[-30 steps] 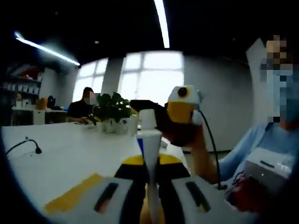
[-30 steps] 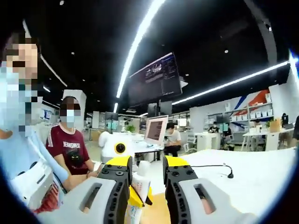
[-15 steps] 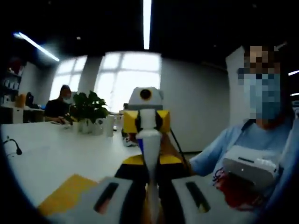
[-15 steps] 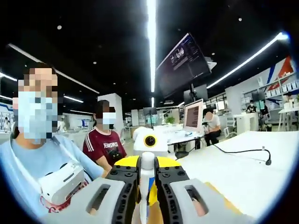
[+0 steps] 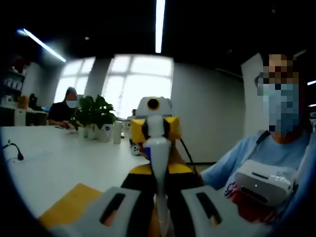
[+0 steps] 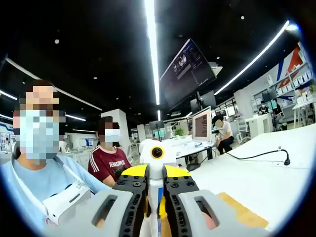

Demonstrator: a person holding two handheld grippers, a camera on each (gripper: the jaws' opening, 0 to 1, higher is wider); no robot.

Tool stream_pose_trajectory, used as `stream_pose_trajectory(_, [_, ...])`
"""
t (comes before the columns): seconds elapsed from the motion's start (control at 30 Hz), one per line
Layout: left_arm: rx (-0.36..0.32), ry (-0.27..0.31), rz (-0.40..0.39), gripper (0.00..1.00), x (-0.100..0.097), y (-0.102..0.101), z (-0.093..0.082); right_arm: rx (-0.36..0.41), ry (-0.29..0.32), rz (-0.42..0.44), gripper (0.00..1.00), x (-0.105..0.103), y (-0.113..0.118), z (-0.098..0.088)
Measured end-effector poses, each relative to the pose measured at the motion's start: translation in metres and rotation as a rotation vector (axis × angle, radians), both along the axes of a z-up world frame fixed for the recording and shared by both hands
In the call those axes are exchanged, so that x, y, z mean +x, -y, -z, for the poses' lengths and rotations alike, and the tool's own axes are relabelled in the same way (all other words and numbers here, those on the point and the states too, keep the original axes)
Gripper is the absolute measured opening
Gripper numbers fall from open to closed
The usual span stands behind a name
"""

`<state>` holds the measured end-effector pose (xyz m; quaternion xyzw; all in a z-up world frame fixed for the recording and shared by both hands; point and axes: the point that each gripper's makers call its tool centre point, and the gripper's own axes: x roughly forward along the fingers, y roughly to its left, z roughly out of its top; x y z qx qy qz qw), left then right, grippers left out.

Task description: Pick up the toothpaste unscrew the cap squeeze it onto the small board screw the cap back on and return it to the table

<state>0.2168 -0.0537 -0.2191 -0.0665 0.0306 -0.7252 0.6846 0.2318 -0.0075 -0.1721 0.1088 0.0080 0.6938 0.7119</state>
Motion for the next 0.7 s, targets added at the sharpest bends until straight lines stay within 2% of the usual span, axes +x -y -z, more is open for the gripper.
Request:
stream_pose_trajectory(0.1, [0.012,0.024,-0.057,0.06,0.007,0.000,0.001,-0.008,0.016,0.061,0.09,0.007,0.002,0.000])
stream_pose_trajectory(0.13, [0.007,0.042,-0.113,0.06,0.014,0.001,0.000,-0.009,0.024,0.083,0.09,0.010,0.003,-0.001])
stream_pose_trajectory(0.17, [0.016,0.046,-0.132,0.06,0.016,0.001,0.001,-0.019,0.045,0.103,0.09,0.012,0.003,-0.001])
stream_pose_trajectory(0.37, [0.024,0.050,-0.183,0.05,0.024,0.000,0.001,-0.020,0.082,0.182,0.09,0.017,0.002,0.000])
stream_pose_trajectory(0.53, [0.056,0.089,-0.300,0.05,0.040,0.001,0.002,-0.022,0.092,0.257,0.09,0.026,0.004,0.001])
stream_pose_trajectory(0.7, [0.043,0.046,-0.336,0.05,0.048,0.002,0.002,-0.010,0.084,0.312,0.09,0.034,0.007,0.002])
